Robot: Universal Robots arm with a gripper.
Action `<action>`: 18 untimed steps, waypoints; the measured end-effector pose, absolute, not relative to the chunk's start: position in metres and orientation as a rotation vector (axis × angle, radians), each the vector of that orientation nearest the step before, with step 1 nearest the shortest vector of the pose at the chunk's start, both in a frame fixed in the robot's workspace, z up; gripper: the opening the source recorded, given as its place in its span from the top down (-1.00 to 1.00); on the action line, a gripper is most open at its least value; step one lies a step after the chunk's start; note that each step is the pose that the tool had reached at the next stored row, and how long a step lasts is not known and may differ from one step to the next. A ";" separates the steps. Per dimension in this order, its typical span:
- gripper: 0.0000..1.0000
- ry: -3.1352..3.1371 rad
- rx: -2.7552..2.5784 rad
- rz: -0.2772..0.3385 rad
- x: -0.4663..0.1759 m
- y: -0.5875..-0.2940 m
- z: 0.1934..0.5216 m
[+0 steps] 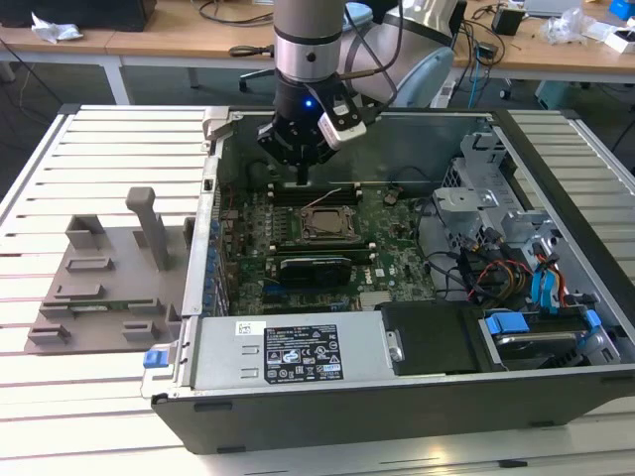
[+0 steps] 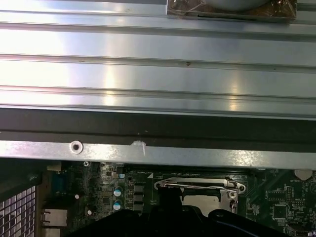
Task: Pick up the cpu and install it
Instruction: 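Install the first cpu locking lever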
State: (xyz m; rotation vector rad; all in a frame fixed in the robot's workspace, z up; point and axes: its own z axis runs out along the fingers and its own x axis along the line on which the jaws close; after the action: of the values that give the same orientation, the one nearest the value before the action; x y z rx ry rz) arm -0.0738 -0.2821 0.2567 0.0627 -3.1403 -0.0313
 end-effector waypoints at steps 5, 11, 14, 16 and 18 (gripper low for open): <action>0.79 -3.140 0.063 -0.071 -0.073 -0.283 0.250; 0.79 -3.139 0.063 -0.106 -0.066 -0.290 0.236; 0.79 -3.138 0.084 -0.106 -0.065 -0.289 0.228; 0.79 -3.138 0.089 -0.106 -0.063 -0.286 0.222; 0.79 -3.138 0.089 -0.106 -0.060 -0.285 0.218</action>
State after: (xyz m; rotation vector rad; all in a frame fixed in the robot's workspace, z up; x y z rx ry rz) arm -0.0599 -0.2850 0.2185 0.0894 -3.1379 -0.1061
